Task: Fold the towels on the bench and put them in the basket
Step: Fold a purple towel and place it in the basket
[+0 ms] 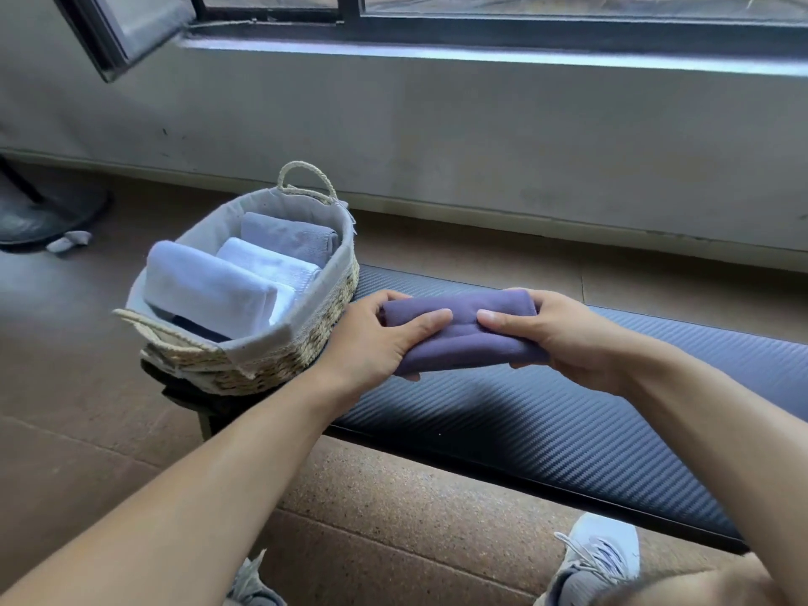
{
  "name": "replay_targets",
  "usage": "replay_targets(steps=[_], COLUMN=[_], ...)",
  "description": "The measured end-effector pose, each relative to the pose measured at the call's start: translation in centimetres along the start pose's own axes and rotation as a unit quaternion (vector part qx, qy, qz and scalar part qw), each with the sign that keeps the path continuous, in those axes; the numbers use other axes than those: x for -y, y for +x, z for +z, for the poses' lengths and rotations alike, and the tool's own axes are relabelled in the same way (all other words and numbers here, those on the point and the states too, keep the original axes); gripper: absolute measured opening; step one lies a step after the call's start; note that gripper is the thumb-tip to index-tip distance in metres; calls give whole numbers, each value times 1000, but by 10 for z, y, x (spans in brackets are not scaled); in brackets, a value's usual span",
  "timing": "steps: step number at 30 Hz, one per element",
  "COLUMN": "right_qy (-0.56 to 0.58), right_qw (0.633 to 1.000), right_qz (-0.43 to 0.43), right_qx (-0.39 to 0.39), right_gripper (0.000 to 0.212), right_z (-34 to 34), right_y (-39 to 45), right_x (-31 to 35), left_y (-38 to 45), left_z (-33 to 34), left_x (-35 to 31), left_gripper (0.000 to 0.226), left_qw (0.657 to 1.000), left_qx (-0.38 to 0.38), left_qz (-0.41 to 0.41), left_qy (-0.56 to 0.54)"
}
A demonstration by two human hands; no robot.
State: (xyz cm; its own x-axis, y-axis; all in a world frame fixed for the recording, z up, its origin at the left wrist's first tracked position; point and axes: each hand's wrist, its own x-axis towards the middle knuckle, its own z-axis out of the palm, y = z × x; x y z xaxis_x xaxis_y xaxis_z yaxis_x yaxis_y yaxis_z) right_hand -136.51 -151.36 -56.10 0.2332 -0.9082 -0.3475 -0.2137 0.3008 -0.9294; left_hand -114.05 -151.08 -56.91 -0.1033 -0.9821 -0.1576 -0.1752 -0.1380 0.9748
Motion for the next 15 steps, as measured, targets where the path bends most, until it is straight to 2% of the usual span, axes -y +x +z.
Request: replay_targets(steps=[3, 6, 9, 12, 15], right_qy=[68, 72, -15, -125, -122], right_qw=[996, 993, 993, 981, 976], right_qz=[-18, -44, -85, -137, -162], right_qx=[46, 83, 83, 63, 84], right_gripper=[42, 43, 46, 50, 42], right_z=[8, 14, 25, 46, 71], right_y=[4, 9, 15, 20, 27], right_x=[10, 19, 31, 48, 63], left_y=[-5, -13, -17, -17, -14], left_z=[-18, -34, -55, -80, -97], left_x=[-13, -21, -27, -31, -33], left_gripper=[37, 33, 38, 45, 47], left_qw=[998, 988, 982, 983, 986], left_qx=[-36, -74, -75, -45, -40], left_qz=[44, 117, 134, 109, 100], left_qy=[24, 73, 111, 143, 127])
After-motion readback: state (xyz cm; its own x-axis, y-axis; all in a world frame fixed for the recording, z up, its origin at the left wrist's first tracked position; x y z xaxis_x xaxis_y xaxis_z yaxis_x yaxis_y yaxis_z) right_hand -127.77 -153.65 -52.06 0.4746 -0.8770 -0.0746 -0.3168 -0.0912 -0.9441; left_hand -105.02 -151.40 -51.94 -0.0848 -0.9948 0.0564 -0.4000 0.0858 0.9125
